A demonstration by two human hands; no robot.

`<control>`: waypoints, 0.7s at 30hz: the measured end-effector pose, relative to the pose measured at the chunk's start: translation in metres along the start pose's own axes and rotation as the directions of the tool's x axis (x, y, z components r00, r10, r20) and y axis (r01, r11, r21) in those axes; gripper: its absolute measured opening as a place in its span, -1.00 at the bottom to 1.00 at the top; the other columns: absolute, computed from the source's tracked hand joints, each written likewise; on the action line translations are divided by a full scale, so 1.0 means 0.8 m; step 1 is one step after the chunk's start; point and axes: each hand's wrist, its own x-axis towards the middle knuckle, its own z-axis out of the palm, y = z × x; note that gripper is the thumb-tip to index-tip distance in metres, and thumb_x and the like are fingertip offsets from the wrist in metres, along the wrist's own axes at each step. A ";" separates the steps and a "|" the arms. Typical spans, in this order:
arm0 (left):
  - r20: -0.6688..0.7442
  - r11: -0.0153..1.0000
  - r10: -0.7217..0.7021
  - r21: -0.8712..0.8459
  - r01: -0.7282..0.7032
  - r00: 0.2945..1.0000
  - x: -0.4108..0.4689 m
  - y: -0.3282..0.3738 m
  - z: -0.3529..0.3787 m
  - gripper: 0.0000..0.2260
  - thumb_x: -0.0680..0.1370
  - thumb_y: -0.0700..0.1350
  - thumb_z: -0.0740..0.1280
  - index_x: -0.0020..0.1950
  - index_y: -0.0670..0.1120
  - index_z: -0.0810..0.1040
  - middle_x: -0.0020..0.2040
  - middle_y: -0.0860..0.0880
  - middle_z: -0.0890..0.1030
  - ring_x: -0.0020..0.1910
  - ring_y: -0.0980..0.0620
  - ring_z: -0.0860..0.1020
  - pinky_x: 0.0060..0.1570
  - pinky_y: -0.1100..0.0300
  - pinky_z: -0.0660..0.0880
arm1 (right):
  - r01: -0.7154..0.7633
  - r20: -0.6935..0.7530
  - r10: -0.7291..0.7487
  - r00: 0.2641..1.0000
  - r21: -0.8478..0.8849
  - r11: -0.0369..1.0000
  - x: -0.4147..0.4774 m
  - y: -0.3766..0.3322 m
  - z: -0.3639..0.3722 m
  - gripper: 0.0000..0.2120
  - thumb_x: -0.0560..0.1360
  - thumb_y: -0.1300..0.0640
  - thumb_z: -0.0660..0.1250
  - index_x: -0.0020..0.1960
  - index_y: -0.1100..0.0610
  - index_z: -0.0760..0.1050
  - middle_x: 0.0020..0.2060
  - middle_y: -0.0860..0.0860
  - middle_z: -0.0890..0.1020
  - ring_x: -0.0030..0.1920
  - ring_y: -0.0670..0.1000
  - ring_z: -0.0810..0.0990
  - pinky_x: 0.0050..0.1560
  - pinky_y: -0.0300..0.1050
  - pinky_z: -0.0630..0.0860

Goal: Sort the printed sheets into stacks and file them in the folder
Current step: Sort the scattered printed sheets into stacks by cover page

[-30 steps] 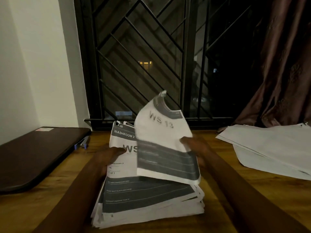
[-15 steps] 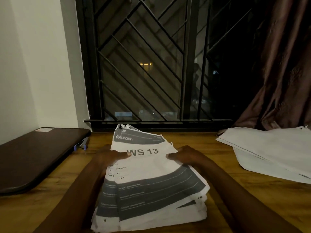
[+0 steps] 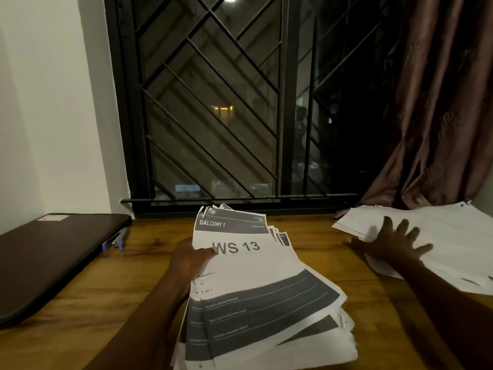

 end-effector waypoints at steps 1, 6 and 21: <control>-0.020 1.000 0.007 0.010 -0.007 1.000 -0.003 0.003 0.001 -0.87 0.51 -0.17 0.42 -0.22 -0.14 0.57 -0.57 0.07 0.53 -0.64 0.22 0.44 -0.64 0.43 0.27 | -0.011 0.032 0.011 0.999 -0.018 1.000 0.006 0.006 0.006 0.19 0.18 -0.57 0.24 0.53 0.03 -0.18 0.53 0.19 -0.08 0.51 0.30 -0.12 0.38 0.43 -0.15; -0.034 0.998 0.049 0.041 -0.047 0.998 -0.009 0.008 -0.003 -0.84 0.51 -0.20 0.43 -0.26 -0.09 0.55 -0.53 0.06 0.59 -0.67 0.24 0.45 -0.65 0.44 0.27 | 0.007 0.133 -0.004 0.991 -0.026 1.000 0.013 -0.006 0.013 -0.06 0.33 -0.47 0.23 0.46 0.13 0.12 0.35 0.21 0.40 0.34 0.25 0.37 0.37 0.23 0.23; 0.009 0.993 0.094 0.072 -0.095 0.996 -0.016 0.010 -0.009 -0.90 0.52 -0.14 0.42 -0.04 -0.15 0.59 -0.28 -0.01 0.63 -0.44 0.17 0.58 -0.55 0.42 0.39 | 0.124 0.177 -0.117 0.977 -0.033 0.992 -0.009 -0.050 0.026 0.20 0.12 -0.61 0.21 0.53 -0.10 -0.21 0.52 0.14 -0.26 0.50 0.32 -0.20 0.34 0.50 -0.13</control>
